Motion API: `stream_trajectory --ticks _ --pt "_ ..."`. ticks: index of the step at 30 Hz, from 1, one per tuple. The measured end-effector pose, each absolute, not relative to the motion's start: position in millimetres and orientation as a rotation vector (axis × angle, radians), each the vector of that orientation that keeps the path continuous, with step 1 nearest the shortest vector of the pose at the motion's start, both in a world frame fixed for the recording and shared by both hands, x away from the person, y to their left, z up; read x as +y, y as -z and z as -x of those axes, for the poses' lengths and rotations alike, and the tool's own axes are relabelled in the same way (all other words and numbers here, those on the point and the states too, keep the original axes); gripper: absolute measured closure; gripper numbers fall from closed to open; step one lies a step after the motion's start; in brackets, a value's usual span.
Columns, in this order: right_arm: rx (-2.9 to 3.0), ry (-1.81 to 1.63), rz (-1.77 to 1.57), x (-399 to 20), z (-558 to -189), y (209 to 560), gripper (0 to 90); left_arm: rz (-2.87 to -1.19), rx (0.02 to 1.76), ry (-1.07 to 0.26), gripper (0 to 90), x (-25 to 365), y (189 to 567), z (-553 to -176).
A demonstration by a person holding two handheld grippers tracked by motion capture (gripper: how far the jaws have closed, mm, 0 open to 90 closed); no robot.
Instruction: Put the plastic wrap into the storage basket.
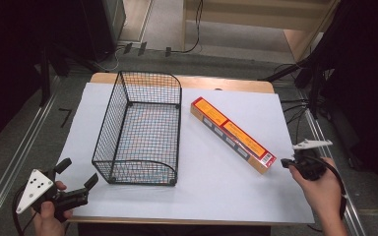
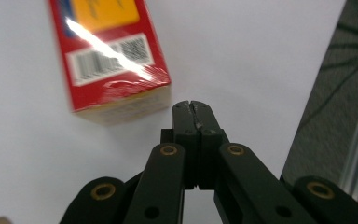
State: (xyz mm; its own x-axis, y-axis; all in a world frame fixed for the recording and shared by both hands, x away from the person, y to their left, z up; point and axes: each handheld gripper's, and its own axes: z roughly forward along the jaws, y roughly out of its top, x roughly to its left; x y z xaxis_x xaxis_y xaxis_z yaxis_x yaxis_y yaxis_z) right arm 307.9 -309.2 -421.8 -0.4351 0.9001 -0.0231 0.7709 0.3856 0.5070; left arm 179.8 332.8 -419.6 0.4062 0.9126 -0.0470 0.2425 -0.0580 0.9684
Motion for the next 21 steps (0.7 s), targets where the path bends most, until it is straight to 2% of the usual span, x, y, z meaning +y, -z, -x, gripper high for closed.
stream_trajectory --ticks 4,6,8,21 --pt "2.446 -0.395 -1.473 -302 -339 433 89.8 -1.567 1.059 -0.762 2.9 334 420 -179" --pt "2.452 -0.374 -1.459 -299 -348 435 86.4 -1.566 1.062 -0.761 2.9 335 421 -179" --pt "2.502 -0.416 -1.46 -295 -355 436 88.9 -1.565 1.066 -0.76 2.9 335 421 -178" --pt "2.687 -0.351 -1.522 -273 -361 443 90.0 -1.568 1.052 -0.752 2.9 333 420 -178"
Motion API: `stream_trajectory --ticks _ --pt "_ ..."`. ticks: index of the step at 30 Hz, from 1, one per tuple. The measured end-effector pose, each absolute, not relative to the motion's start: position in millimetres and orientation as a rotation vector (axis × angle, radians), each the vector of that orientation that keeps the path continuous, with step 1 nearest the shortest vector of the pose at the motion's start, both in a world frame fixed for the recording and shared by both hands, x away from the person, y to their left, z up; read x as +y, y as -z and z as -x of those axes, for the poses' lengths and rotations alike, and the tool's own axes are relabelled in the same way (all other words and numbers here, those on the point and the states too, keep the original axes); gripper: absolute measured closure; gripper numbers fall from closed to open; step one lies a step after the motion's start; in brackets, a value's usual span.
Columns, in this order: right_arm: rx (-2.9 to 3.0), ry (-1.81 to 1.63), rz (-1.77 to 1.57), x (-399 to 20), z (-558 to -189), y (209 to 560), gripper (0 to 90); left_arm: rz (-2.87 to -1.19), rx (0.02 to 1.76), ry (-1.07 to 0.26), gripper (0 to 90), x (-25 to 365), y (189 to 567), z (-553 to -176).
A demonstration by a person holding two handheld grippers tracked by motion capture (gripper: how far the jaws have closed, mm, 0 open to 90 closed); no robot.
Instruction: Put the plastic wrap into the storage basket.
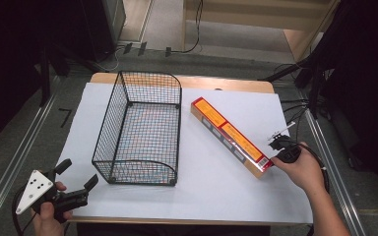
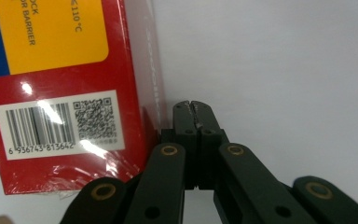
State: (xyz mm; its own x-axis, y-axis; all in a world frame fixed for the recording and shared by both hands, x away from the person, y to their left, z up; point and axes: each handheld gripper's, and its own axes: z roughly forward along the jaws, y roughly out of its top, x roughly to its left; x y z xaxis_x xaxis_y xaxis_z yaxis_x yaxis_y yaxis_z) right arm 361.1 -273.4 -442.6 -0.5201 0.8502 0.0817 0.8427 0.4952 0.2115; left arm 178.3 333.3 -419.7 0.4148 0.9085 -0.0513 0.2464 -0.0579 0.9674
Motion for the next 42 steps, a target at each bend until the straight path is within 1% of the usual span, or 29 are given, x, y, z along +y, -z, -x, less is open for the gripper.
stream_trajectory --ticks 7,8,9,11,14,16,17,19,21,23,25,32,42 --pt "2.72 -0.352 -1.559 -259 -355 444 90.0 -1.568 1.052 -0.752 2.9 333 419 -178" --pt "2.726 -0.352 -1.56 -259 -355 444 89.0 -1.569 1.053 -0.752 2.9 333 419 -178" --pt "2.727 -0.333 -1.537 -258 -355 443 81.7 -1.568 1.056 -0.75 2.9 333 420 -178" --pt "2.691 -0.314 -1.531 -262 -357 441 62.3 -1.566 1.06 -0.747 2.9 333 420 -178" --pt "2.659 -0.322 -1.515 -266 -362 436 46.0 -1.569 1.06 -0.746 2.9 333 420 -178" --pt "2.647 -0.257 -1.551 -267 -368 428 44.9 -1.568 1.061 -0.744 2.9 333 420 -178" --pt "2.641 -0.239 -1.573 -267 -372 424 41.5 -1.569 1.062 -0.745 2.9 333 420 -178" --pt "2.632 -0.208 -1.542 -264 -378 415 29.2 -1.566 1.063 -0.747 2.9 334 420 -178" --pt "2.639 -0.124 -1.537 -261 -383 409 19.4 -1.564 1.062 -0.748 2.9 334 420 -178" --pt "2.637 -0.091 -1.53 -258 -389 405 13.6 -1.565 1.063 -0.747 3.0 335 420 -177" --pt "2.651 -0.085 -1.541 -257 -393 402 10.9 -1.564 1.062 -0.747 3.0 335 420 -177" --pt "2.651 -0.108 -1.567 -252 -401 392 10.2 -1.563 1.061 -0.745 2.9 335 420 -176" --pt "2.684 -0.164 -1.547 -225 -404 384 8.0 -1.562 1.057 -0.743 3.0 334 420 -177"
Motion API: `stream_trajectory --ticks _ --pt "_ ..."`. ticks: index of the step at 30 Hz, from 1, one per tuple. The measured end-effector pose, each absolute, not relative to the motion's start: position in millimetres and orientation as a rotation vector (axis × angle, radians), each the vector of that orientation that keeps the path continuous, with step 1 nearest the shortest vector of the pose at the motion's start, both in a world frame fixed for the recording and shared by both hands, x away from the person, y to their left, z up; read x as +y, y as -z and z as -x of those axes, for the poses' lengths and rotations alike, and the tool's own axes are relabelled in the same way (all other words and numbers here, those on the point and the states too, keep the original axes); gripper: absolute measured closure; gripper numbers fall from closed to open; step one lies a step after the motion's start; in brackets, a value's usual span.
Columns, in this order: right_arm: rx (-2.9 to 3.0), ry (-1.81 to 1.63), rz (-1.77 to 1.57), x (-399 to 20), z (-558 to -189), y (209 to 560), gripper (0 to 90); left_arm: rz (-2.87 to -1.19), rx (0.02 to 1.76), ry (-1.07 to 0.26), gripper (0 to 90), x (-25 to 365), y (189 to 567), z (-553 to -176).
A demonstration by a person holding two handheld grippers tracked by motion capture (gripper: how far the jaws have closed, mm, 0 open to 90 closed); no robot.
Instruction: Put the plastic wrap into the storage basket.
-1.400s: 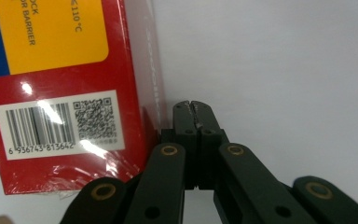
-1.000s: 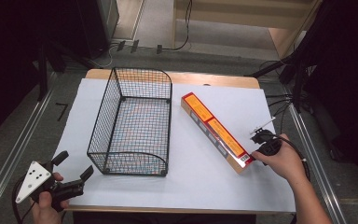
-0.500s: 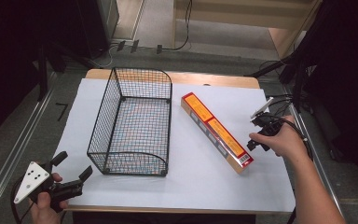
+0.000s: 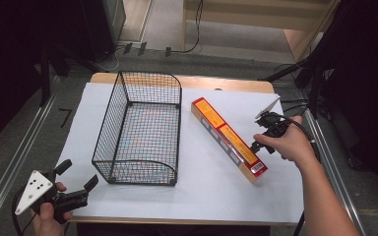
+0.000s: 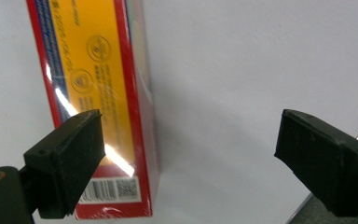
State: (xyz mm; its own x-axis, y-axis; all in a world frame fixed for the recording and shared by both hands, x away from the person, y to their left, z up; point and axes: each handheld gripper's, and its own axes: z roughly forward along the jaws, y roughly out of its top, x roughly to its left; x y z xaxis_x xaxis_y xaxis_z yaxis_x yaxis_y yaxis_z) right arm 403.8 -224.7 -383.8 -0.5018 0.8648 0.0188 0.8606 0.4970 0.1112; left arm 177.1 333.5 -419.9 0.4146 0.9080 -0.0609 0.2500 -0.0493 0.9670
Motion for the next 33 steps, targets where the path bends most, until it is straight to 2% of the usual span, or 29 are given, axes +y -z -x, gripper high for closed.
stream_trajectory --ticks 18,26,33 --pt "2.68 -0.207 -1.578 -164 -418 394 14.7 -1.558 1.058 -0.74 2.9 335 420 -176" --pt "2.643 -0.217 -1.61 -147 -428 403 24.5 -1.554 1.058 -0.737 2.9 335 420 -176" --pt "2.632 -0.158 -1.608 -130 -437 410 27.6 -1.551 1.058 -0.737 2.9 335 420 -176"
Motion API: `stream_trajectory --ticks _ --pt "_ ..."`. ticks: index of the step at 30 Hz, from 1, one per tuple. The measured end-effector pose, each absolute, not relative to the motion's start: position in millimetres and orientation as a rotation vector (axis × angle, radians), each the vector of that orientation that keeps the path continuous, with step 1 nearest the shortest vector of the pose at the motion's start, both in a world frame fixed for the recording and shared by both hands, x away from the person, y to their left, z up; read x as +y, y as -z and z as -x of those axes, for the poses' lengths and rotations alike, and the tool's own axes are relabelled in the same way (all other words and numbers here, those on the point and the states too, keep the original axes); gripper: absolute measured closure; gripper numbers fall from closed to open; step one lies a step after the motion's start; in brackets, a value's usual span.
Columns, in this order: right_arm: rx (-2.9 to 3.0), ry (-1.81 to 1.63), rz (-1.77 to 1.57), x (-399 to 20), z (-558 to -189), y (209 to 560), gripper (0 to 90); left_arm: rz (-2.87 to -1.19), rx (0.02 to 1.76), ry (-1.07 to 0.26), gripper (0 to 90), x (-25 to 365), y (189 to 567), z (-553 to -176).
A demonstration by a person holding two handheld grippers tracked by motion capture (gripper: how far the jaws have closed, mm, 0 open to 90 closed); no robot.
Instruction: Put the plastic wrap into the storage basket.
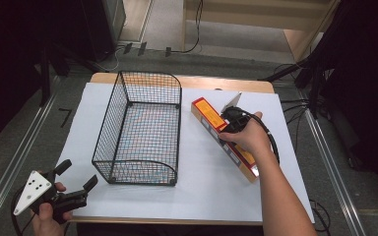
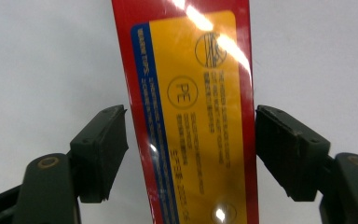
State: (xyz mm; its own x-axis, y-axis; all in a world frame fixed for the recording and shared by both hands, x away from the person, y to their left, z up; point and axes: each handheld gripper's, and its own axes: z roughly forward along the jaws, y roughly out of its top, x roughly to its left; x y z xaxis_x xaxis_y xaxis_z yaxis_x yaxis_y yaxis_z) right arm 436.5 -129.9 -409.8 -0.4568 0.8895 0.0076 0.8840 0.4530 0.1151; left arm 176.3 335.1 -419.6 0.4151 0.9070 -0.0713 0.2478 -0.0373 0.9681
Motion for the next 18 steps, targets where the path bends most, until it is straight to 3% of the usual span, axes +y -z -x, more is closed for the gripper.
stream_trajectory --ticks 5,18 --pt "2.608 -0.126 -1.618 -122 -442 415 33.7 -1.549 1.056 -0.736 2.9 336 419 -176" --pt "2.633 -0.033 -1.595 -112 -454 424 35.7 -1.549 1.051 -0.729 3.0 335 419 -176"
